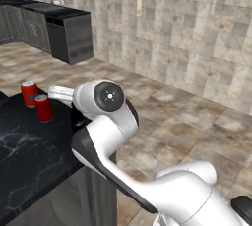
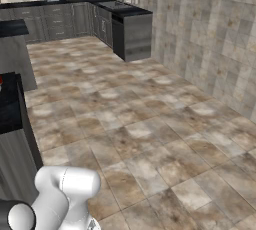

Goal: Move the drinks to the dining counter.

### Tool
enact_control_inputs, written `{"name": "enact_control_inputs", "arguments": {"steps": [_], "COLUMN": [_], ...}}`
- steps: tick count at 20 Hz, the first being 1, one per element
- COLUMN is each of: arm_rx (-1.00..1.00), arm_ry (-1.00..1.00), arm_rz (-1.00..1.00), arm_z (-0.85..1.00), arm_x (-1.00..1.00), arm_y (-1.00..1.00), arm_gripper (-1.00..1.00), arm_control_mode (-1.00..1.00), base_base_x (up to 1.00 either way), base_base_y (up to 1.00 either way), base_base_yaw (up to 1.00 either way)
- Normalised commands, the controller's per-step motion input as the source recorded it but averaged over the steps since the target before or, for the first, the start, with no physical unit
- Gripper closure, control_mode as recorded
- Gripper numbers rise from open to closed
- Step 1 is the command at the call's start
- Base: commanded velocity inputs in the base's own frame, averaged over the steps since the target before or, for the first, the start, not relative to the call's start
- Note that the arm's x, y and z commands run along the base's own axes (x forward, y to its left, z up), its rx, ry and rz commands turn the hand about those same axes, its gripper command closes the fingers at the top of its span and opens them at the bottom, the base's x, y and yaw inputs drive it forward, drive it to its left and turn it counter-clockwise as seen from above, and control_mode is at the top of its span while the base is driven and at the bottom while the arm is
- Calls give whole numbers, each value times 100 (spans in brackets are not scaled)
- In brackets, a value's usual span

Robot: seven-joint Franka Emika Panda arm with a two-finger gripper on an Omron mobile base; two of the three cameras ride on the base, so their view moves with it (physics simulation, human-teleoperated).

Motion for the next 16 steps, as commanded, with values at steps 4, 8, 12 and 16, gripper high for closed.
{"name": "enact_control_inputs", "arguments": {"steps": [4,8,12,16], "arm_rx": [0,0,2,0], "arm_ry": [0,2,0,0], "arm_rz": [0,0,15,29], "arm_z": [92,100,38,-1], "arm_x": [-30,-90,-100,-100], "arm_y": [0,-22,-98,-100], "arm_gripper": [-100,-100,-100,-100], "arm_control_mode": [-100,-100,-100,-100], "base_base_x": [0,0,0,0], "base_base_y": [0,0,0,0], "base_base_yaw": [0,0,0,0]}}
